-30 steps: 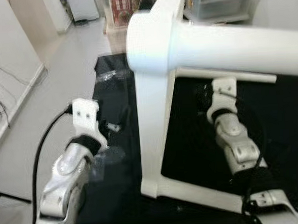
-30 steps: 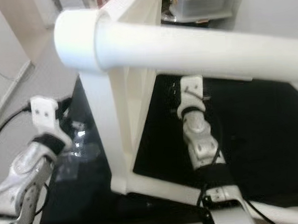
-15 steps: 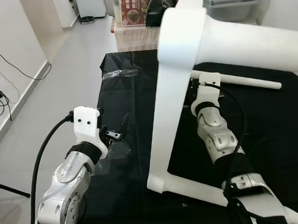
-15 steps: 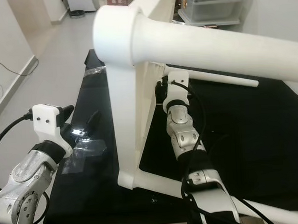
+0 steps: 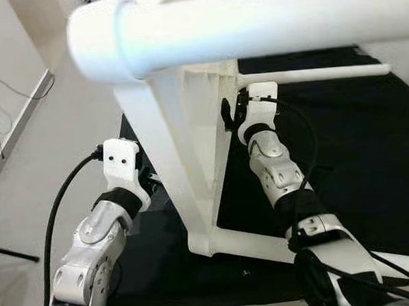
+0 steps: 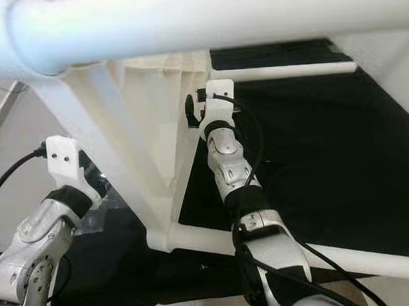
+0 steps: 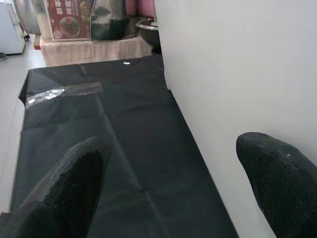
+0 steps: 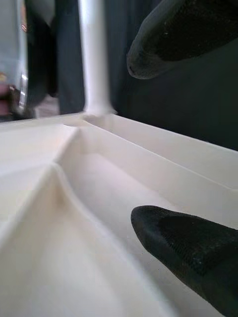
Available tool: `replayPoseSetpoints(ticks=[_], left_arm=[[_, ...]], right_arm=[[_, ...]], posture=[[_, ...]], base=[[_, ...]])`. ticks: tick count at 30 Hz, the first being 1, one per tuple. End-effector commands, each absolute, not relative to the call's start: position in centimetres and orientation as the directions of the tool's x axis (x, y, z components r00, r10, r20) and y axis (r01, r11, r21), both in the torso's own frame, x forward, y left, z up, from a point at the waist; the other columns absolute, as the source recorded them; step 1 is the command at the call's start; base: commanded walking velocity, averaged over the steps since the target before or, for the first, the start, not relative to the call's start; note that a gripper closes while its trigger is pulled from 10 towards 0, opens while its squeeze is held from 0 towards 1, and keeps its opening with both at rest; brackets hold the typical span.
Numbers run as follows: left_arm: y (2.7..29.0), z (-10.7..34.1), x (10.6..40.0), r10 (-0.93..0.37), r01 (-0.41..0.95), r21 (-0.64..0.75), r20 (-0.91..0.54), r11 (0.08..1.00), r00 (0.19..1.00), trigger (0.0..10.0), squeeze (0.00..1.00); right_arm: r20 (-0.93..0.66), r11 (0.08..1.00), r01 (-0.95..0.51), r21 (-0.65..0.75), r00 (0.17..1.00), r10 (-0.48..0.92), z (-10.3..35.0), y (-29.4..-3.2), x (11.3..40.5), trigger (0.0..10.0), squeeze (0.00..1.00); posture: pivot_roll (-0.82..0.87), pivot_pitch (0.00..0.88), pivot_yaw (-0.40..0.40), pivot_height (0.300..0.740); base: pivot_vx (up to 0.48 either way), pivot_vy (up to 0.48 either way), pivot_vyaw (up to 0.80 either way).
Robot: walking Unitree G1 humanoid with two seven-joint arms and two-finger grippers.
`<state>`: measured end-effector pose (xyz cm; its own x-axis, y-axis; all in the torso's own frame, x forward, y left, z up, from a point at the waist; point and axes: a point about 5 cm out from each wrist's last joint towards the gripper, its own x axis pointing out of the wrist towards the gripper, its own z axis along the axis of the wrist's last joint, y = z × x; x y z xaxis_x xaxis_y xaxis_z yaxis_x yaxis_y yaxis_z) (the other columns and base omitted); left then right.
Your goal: Building children table
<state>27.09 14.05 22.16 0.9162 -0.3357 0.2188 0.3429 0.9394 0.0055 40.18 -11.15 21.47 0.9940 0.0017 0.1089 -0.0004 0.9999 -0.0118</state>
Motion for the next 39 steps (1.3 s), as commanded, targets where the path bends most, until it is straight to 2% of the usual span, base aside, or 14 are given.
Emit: replayPoseSetpoints(ticks=[1,12,20,29,32,34,39], left_arm=[[14.5,22.2,27.3,-0.336,0.342,0.008,0.205,0.94,0.919,10.0,0.0],[15.7,23.9,28.1,-0.313,0.313,0.038,0.253,0.949,0.915,10.0,0.0],[16.8,25.0,28.5,-0.291,0.284,0.067,0.28,0.957,0.915,10.0,0.0],[17.3,26.4,29.2,-0.294,0.283,0.08,0.312,0.956,0.904,10.0,0.0],[17.3,28.4,30.0,-0.318,0.326,0.044,0.37,0.944,0.873,10.0,0.0],[16.3,30.5,30.4,-0.402,0.448,-0.007,0.428,0.894,0.809,10.0,0.0],[15.0,32.3,30.5,-0.48,0.55,-0.008,0.476,0.835,0.737,10.0,0.0]], right_arm=[[0.116,1.0,0.025,-0.011,0.993,-0.024,21.7,-11.5,40.4,10.0,0.0],[0.084,0.998,0.054,-0.014,0.995,-0.052,20.8,-11.5,40.6,10.0,0.0],[-0.088,0.98,0.135,-0.146,0.985,-0.149,17.2,-13.5,40.2,10.0,0.0],[-0.154,0.986,0.102,-0.134,0.981,-0.122,15.5,-12.1,39.7,10.0,0.0],[-0.158,0.989,0.088,-0.116,0.982,-0.106,15.7,-11.3,39.8,10.0,0.0],[-0.165,0.991,0.084,-0.106,0.981,-0.1,15.6,-11.0,39.8,10.0,0.0],[-0.172,0.991,0.082,-0.103,0.98,-0.099,15.6,-10.9,39.8,10.0,0.0]], posture=[[0.09,0.188,-0.013,0.74],[0.11,0.179,-0.025,0.74],[0.11,0.172,-0.03,0.74],[0.12,0.163,-0.024,0.74],[0.13,0.153,-0.024,0.74],[0.13,0.147,-0.024,0.74],[0.13,0.14,-0.02,0.74]], base=[[0.0,0.0,0.0],[0.0,0.0,0.0],[0.0,0.0,0.0],[0.0,0.0,0.0],[0.0,0.0,0.0],[0.0,0.0,0.0],[0.0,0.0,0.0]])
